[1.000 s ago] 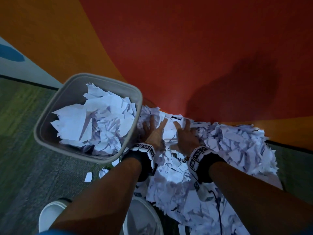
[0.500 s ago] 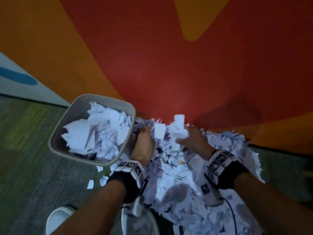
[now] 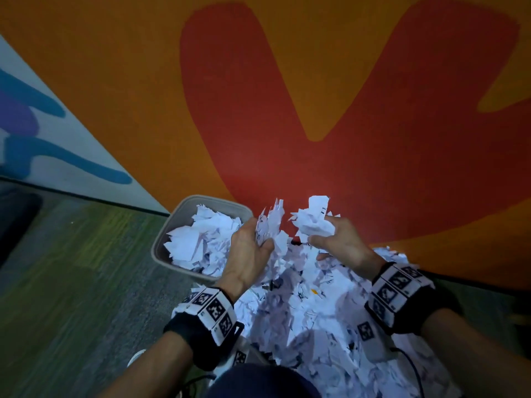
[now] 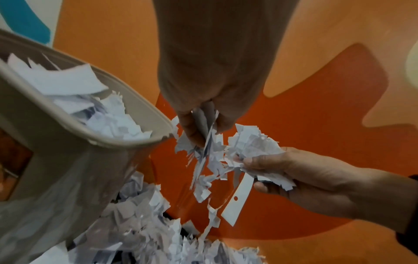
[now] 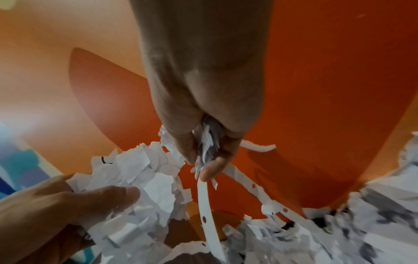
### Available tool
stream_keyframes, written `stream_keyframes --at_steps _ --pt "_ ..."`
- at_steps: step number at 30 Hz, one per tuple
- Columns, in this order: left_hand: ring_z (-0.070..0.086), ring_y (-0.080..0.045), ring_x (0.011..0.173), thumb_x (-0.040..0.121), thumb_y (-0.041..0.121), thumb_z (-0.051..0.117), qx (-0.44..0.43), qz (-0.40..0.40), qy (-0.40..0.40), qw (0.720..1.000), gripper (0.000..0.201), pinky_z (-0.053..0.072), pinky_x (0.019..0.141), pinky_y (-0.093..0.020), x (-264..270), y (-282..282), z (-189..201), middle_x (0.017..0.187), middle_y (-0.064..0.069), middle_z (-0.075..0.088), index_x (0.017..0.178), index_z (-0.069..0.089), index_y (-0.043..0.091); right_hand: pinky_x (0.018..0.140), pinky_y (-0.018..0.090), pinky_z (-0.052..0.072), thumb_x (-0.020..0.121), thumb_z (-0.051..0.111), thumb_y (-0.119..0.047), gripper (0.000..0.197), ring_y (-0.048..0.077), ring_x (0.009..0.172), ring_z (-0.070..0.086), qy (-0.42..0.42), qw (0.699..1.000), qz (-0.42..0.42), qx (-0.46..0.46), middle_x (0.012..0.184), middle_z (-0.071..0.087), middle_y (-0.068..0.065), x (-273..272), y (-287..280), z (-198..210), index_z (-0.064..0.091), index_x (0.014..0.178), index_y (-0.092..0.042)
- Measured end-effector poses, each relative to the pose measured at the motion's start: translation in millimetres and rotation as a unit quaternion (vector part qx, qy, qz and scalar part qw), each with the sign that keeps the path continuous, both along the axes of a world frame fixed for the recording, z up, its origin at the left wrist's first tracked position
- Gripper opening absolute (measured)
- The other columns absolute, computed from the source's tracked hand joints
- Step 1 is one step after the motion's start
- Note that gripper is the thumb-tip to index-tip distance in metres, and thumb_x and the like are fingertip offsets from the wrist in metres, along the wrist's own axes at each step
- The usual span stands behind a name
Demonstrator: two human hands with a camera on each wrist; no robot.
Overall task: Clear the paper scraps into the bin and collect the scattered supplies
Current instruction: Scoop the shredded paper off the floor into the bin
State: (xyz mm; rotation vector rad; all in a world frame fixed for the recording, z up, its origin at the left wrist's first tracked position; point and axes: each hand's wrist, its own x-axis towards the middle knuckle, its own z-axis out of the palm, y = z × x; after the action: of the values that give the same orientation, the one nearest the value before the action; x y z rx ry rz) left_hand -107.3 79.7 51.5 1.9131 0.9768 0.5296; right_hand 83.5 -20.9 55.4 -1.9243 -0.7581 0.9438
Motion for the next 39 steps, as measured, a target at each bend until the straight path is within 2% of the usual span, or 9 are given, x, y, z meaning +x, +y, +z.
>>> stream_keyframes --at_steps 3,10,14,19,22,26,29,32,39 --pt "0.068 -0.016 0.079 0.092 0.013 0.061 0.002 0.021 -0.022 1.000 0.020 0.059 0.069 -0.034 -21.6 8.1 19.2 0.094 0.000 0.070 0.111 0.057 0.017 0.054 0.023 0.057 0.087 0.073 -0.013 0.064 0.011 0.067 0.070 -0.013 1.000 0.020 0.006 0.130 0.053 0.000 -20.1 17.8 22.6 0.045 0.144 -0.009" --pt "0.052 0.004 0.058 0.092 0.009 0.062 0.066 0.103 -0.012 0.992 0.025 0.041 0.049 -0.007 -82.0 47.7 43.6 0.080 0.018 0.057 0.112 0.054 0.021 0.047 0.021 0.052 0.085 0.067 0.001 0.028 0.011 0.063 0.065 -0.004 0.994 0.094 0.049 0.087 0.067 0.000 -84.2 74.4 48.4 0.066 0.108 -0.015" --pt "0.061 -0.014 0.087 0.092 0.010 0.061 0.062 0.142 0.009 0.988 0.031 0.046 0.065 -0.019 -106.9 74.3 32.6 0.104 0.006 0.061 0.122 0.056 0.012 0.055 0.029 0.059 0.083 0.069 -0.003 0.028 0.014 0.069 0.067 -0.001 0.993 0.111 0.038 0.096 0.070 0.005 -120.1 110.5 43.1 0.068 0.108 -0.015" --pt "0.067 -0.020 0.087 0.092 0.006 0.061 -0.013 0.114 0.084 0.990 0.032 0.056 0.061 -0.021 -116.7 97.1 15.2 0.113 -0.006 0.067 0.123 0.055 0.010 0.056 0.035 0.061 0.083 0.069 -0.002 0.032 0.026 0.073 0.070 -0.019 0.993 0.117 0.008 0.087 0.067 0.002 -150.3 140.5 28.2 0.057 0.104 -0.023" --pt "0.069 -0.023 0.093 0.086 0.013 0.069 -0.025 0.033 0.170 0.985 0.029 0.057 0.078 -0.031 -115.3 105.3 2.5 0.106 -0.005 0.072 0.114 0.063 0.013 0.066 0.042 0.060 0.077 0.077 -0.013 0.049 0.025 0.082 0.069 -0.054 0.979 0.183 -0.070 0.107 0.069 0.007 -156.2 146.1 12.0 0.059 0.123 -0.017" --pt "0.067 -0.022 0.087 0.088 0.015 0.071 -0.057 -0.040 0.219 0.973 0.026 0.051 0.069 -0.029 -108.0 106.0 -0.5 0.101 -0.007 0.071 0.112 0.063 0.011 0.083 0.035 0.056 0.076 0.080 -0.015 0.083 0.026 0.104 0.064 -0.074 0.950 0.266 -0.143 0.131 0.057 0.004 -152.1 147.6 1.0 0.039 0.148 -0.020" --pt "0.066 -0.026 0.104 0.091 0.021 0.069 -0.078 -0.074 0.229 0.967 0.042 0.056 0.086 -0.039 -105.5 108.8 2.2 0.124 -0.011 0.066 0.130 0.058 0.014 0.081 0.032 0.056 0.079 0.078 -0.014 0.077 0.019 0.099 0.064 -0.096 0.946 0.288 -0.116 0.125 0.059 -0.004 -139.7 146.2 6.4 0.040 0.146 -0.024" --pt "0.052 -0.024 0.129 0.092 0.028 0.069 -0.069 -0.100 0.230 0.966 0.057 0.045 0.095 -0.028 -107.4 113.1 10.2 0.152 -0.005 0.044 0.145 0.049 0.024 0.072 0.023 0.051 0.080 0.080 -0.019 0.086 0.018 0.104 0.062 -0.124 0.943 0.294 -0.093 0.136 0.052 0.000 -126.4 142.0 16.9 0.033 0.152 -0.026" --pt "0.055 -0.024 0.129 0.092 0.024 0.070 -0.049 -0.077 0.184 0.979 0.049 0.048 0.105 -0.047 -122.6 123.2 31.5 0.144 -0.005 0.054 0.139 0.055 0.023 0.094 0.039 0.054 0.082 0.078 -0.024 0.061 0.023 0.105 0.065 -0.185 0.948 0.251 -0.058 0.132 0.059 0.007 -101.0 128.6 29.5 0.054 0.139 -0.026"
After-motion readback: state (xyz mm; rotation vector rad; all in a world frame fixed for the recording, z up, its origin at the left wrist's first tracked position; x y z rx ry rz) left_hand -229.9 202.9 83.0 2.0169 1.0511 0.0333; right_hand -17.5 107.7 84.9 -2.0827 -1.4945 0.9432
